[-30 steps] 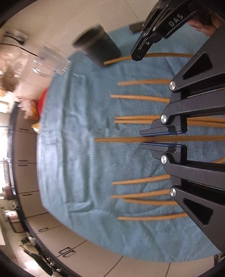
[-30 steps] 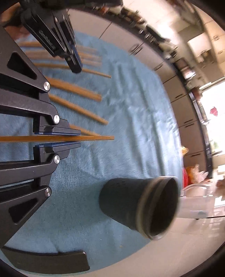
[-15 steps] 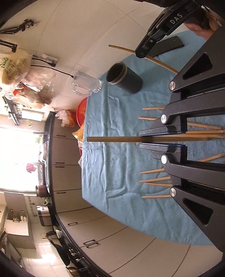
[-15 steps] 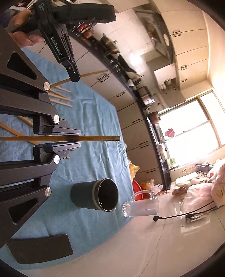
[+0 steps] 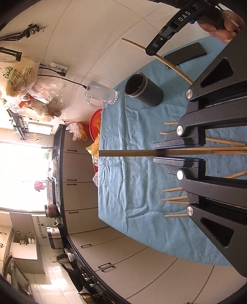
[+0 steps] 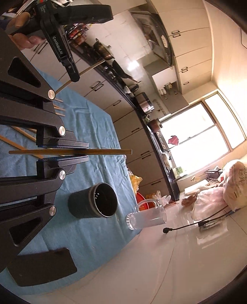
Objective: Organize utensils
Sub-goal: 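Lift the left tool's chopstick upright over the black holder while the right tool carries its own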
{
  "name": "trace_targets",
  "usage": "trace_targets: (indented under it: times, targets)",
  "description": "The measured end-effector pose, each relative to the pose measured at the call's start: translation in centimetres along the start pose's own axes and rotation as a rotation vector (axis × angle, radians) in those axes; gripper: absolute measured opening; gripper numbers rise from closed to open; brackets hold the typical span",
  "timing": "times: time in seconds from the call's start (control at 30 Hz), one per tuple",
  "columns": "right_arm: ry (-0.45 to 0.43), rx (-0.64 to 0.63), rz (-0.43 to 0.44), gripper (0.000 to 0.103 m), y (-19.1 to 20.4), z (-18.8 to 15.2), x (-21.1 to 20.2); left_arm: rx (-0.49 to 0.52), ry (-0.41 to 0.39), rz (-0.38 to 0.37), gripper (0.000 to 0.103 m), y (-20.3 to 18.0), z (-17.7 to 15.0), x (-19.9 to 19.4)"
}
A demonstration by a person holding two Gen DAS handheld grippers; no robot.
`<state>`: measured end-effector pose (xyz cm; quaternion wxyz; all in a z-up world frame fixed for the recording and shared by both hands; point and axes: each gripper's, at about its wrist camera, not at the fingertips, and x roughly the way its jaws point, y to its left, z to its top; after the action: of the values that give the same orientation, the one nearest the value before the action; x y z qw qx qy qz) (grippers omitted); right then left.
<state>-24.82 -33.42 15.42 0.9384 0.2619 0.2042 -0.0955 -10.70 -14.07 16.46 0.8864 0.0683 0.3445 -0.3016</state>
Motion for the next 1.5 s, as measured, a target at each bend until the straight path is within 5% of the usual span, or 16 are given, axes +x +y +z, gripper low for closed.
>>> trace_targets:
  times: [0.3,0.7,1.07,1.5]
  targets:
    - [-0.051,0.041,0.008,0.007,-1.7,2.3,-0.9,0.018,-0.013,-0.038,0.007,-2.0,2.5,-0.3]
    - [-0.135,0.134,-0.004,0.007,-5.4,8.5,-2.9,0.035,-0.049,-0.174,0.007,-7.3,9.6,-0.3]
    - [-0.265,0.139,-0.120,0.007,-8.0,14.4,-2.7,0.011,-0.052,-0.277,0.007,-11.7,15.0,3.2]
    - [-0.061,0.172,-0.157,0.007,-12.5,12.5,5.5,0.001,0.099,-0.254,0.007,-12.5,12.0,12.7]
